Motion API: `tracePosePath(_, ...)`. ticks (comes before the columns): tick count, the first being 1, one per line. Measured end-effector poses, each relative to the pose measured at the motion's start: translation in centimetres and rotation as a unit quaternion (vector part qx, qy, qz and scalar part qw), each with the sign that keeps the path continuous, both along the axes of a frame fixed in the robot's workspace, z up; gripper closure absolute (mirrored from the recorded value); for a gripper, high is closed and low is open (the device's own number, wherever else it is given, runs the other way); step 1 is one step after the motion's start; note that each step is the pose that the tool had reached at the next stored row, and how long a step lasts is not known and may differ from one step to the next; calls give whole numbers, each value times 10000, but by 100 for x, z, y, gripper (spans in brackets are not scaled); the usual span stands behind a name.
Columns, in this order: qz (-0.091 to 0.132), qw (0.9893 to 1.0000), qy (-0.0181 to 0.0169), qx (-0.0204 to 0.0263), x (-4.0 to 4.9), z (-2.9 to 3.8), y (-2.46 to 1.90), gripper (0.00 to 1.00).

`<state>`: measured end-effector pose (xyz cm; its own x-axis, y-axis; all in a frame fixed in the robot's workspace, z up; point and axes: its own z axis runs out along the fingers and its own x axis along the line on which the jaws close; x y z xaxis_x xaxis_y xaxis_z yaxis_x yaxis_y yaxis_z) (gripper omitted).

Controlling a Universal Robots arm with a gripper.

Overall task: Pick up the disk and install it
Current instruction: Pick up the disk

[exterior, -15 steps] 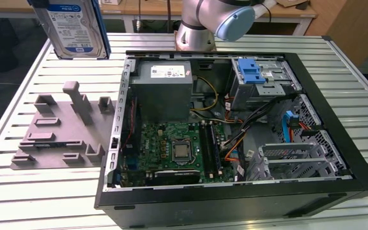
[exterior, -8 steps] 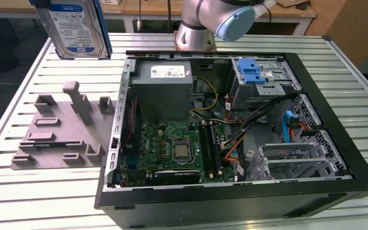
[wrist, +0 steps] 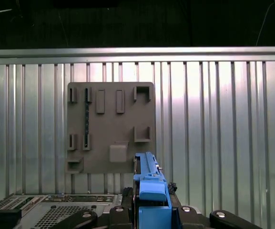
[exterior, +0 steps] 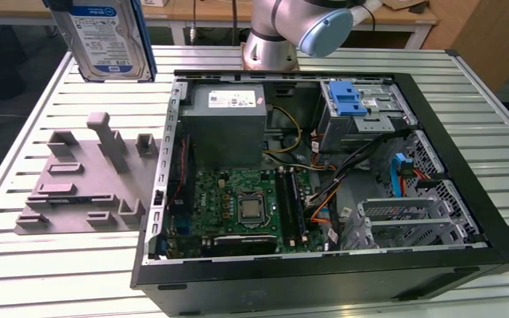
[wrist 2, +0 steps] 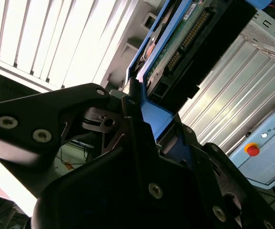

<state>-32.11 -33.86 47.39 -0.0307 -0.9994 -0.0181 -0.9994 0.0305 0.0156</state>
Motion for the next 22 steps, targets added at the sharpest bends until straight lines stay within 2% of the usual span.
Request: tracePosePath(22, 0, 10000, 0, 0, 48, 0, 0, 64)
